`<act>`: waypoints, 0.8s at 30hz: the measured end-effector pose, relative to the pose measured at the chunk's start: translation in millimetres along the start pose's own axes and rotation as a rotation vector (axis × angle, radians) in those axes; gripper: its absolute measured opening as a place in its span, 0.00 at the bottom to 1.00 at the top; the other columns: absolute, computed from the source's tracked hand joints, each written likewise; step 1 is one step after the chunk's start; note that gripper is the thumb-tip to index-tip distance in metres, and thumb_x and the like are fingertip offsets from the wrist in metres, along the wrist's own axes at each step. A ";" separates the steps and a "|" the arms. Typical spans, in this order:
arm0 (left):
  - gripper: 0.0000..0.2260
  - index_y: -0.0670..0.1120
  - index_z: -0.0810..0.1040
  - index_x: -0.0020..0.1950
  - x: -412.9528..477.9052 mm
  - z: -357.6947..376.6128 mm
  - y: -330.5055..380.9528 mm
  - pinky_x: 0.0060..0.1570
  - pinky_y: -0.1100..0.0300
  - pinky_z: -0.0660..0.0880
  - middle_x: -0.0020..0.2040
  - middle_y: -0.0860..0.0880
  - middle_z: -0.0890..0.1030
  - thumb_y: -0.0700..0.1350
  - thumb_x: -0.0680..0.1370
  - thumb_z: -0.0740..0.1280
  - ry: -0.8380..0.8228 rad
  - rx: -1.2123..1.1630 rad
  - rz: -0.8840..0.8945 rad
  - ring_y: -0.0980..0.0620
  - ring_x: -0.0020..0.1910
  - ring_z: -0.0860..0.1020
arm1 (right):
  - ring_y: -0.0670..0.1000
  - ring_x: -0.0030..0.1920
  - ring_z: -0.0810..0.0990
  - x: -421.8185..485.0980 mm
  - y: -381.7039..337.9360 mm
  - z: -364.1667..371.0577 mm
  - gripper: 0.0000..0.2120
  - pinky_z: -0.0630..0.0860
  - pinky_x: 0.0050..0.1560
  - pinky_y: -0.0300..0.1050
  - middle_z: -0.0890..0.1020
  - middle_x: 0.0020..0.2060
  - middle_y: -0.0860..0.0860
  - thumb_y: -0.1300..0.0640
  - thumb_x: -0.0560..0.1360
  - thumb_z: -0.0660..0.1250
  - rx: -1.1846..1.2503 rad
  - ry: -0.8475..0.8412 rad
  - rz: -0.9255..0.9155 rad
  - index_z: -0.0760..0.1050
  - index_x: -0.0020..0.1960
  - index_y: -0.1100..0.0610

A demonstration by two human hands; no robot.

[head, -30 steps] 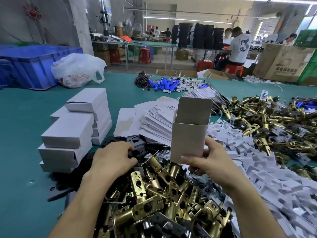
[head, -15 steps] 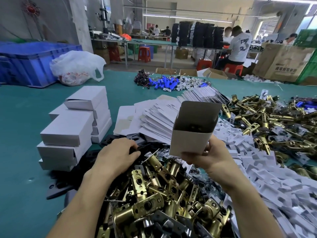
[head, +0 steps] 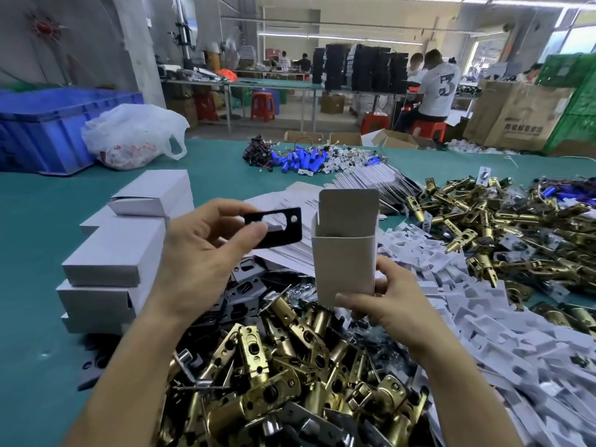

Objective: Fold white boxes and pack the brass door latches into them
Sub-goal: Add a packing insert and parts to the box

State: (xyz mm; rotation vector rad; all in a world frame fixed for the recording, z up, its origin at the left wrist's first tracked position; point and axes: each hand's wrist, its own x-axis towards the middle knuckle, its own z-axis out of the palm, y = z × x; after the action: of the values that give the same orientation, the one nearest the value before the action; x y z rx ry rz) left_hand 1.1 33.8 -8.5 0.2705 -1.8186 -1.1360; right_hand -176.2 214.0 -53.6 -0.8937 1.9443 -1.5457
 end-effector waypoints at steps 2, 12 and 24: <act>0.05 0.58 0.85 0.48 0.0 0.9 14.5 0.37 0.68 0.78 0.40 0.54 0.86 0.48 0.76 0.75 0.020 -0.141 0.064 0.58 0.36 0.83 | 0.50 0.33 0.82 -0.1 -0.2 0.9 0.22 0.75 0.31 0.38 0.87 0.41 0.53 0.61 0.67 0.79 -0.005 -0.003 0.013 0.75 0.56 0.49; 0.05 0.56 0.82 0.48 3.1 48.3 37.3 0.40 0.62 0.78 0.42 0.56 0.85 0.49 0.73 0.72 0.005 0.002 0.173 0.56 0.42 0.82 | 0.52 0.43 0.86 -3.5 -6.8 6.4 0.22 0.78 0.37 0.37 0.87 0.45 0.53 0.67 0.68 0.78 0.059 -0.151 -0.057 0.79 0.55 0.46; 0.06 0.59 0.83 0.44 -0.2 59.8 31.5 0.40 0.72 0.67 0.41 0.58 0.76 0.47 0.74 0.75 0.100 0.163 0.184 0.61 0.41 0.73 | 0.53 0.45 0.86 0.9 -3.1 8.1 0.22 0.80 0.40 0.40 0.87 0.46 0.55 0.69 0.69 0.76 0.115 -0.175 -0.121 0.78 0.57 0.51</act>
State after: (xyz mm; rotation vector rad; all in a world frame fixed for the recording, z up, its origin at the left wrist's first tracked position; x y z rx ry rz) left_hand -38.1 86.1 8.8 0.2444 -1.8090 -0.8351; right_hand -170.4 207.6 -52.5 -1.0753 1.6890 -1.5726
